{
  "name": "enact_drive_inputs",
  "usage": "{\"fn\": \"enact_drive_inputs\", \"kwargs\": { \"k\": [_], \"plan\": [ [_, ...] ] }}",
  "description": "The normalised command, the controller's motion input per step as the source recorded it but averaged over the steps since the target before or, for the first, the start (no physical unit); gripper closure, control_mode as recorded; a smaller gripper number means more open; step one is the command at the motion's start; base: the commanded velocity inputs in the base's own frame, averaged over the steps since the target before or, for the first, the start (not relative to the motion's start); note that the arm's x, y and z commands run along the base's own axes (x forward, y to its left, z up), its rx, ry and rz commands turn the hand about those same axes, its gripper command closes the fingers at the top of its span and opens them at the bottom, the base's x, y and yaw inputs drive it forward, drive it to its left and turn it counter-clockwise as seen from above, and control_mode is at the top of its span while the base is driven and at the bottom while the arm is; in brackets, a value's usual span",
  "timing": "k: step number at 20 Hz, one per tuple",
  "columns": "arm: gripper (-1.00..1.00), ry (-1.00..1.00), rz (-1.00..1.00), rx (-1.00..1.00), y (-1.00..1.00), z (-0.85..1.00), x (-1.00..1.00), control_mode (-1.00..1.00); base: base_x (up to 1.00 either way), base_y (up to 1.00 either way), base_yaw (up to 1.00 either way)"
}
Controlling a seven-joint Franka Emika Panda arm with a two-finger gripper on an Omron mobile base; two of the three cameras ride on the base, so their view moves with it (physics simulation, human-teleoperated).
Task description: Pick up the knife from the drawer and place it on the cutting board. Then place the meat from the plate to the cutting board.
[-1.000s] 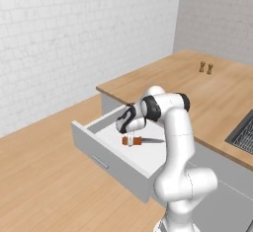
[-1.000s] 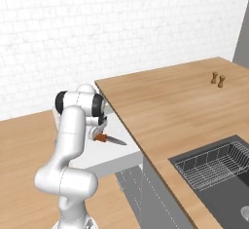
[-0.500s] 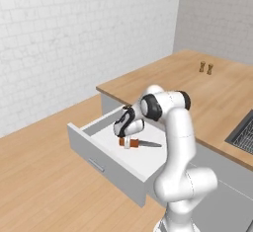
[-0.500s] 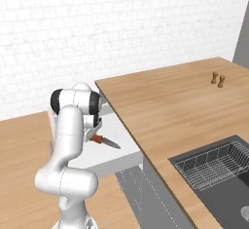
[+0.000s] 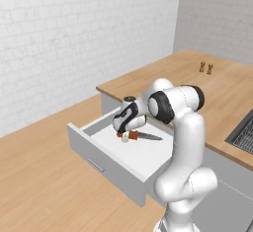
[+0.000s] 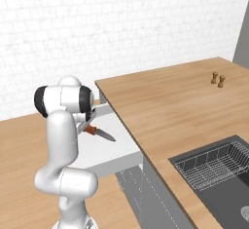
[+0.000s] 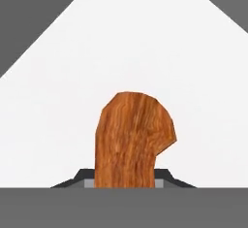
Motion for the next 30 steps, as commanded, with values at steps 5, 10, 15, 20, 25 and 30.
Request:
{"fn": "enact_drive_inputs", "kwargs": {
  "k": [5,10,15,20,25,30],
  "plan": [
    [1.00,0.01,-0.03,0.05,0.43,1.00,-0.39,-1.00,0.00,0.00,0.00],
    [1.00,0.00,-0.24,0.11,0.00,1.00,-0.80,-1.00,0.00,0.00,0.00],
    [1.00,0.01,-0.27,0.09,-0.10,1.00,-0.97,-1.00,0.00,0.00,0.00],
    [1.00,0.01,-0.20,0.00,-0.03,1.00,-0.96,-1.00,0.00,0.00,0.00],
    [1.00,0.18,-0.13,0.00,-0.01,0.53,-0.47,-1.00,0.00,0.00,0.00],
    [1.00,0.00,0.00,0.00,0.00,0.00,0.00,1.00,-1.00,-0.07,-0.35]
  ]
}}
